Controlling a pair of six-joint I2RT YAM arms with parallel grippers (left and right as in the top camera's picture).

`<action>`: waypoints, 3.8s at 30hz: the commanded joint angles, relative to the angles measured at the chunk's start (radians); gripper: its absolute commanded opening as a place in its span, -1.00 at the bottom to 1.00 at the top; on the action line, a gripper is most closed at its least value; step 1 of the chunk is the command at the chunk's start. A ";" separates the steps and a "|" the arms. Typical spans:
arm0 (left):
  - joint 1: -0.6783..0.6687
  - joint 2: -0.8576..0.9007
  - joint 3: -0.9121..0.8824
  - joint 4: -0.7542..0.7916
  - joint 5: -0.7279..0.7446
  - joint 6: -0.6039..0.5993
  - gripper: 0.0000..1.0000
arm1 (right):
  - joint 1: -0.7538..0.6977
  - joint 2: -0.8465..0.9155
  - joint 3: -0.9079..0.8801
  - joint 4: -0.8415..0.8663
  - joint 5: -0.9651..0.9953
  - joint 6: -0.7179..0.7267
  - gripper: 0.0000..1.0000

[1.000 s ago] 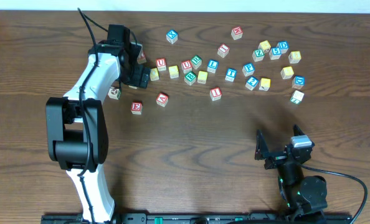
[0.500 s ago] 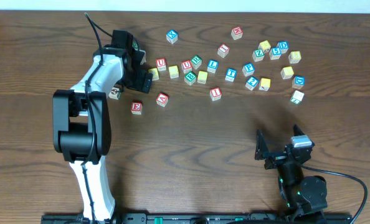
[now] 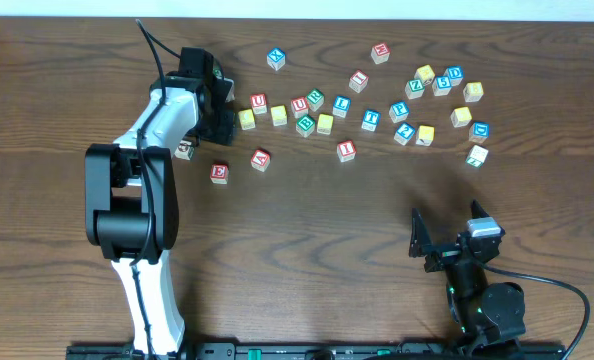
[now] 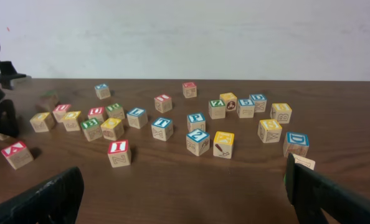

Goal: Spell out NEURIPS
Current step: 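Lower the left gripper and grasp the green N block, then lift the green N block and carry it toward the front center, then lower the green N block onto the table and open the left gripper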

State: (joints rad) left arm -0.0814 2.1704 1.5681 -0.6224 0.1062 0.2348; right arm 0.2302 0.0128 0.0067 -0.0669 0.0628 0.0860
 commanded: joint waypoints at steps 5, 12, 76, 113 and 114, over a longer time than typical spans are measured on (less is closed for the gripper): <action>0.002 -0.004 0.020 0.000 0.009 -0.004 -0.40 | -0.008 -0.003 -0.001 -0.004 -0.002 -0.013 0.99; 0.002 -0.050 0.039 -0.016 0.008 -0.004 -0.39 | -0.008 -0.003 -0.001 -0.004 -0.002 -0.013 0.99; -0.422 -0.500 -0.648 0.141 -0.055 -0.555 -0.83 | -0.008 -0.002 -0.001 -0.004 -0.002 -0.013 0.98; -0.422 -0.491 -0.648 0.221 -0.127 -0.589 -0.83 | -0.008 -0.002 -0.001 -0.004 -0.002 -0.013 0.99; -0.422 -0.491 -0.648 0.221 -0.127 -0.589 -0.83 | -0.008 -0.002 -0.001 -0.004 -0.002 -0.013 0.99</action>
State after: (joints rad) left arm -0.5014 1.6722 0.9276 -0.4007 -0.0032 -0.3439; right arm 0.2302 0.0128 0.0067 -0.0669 0.0624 0.0860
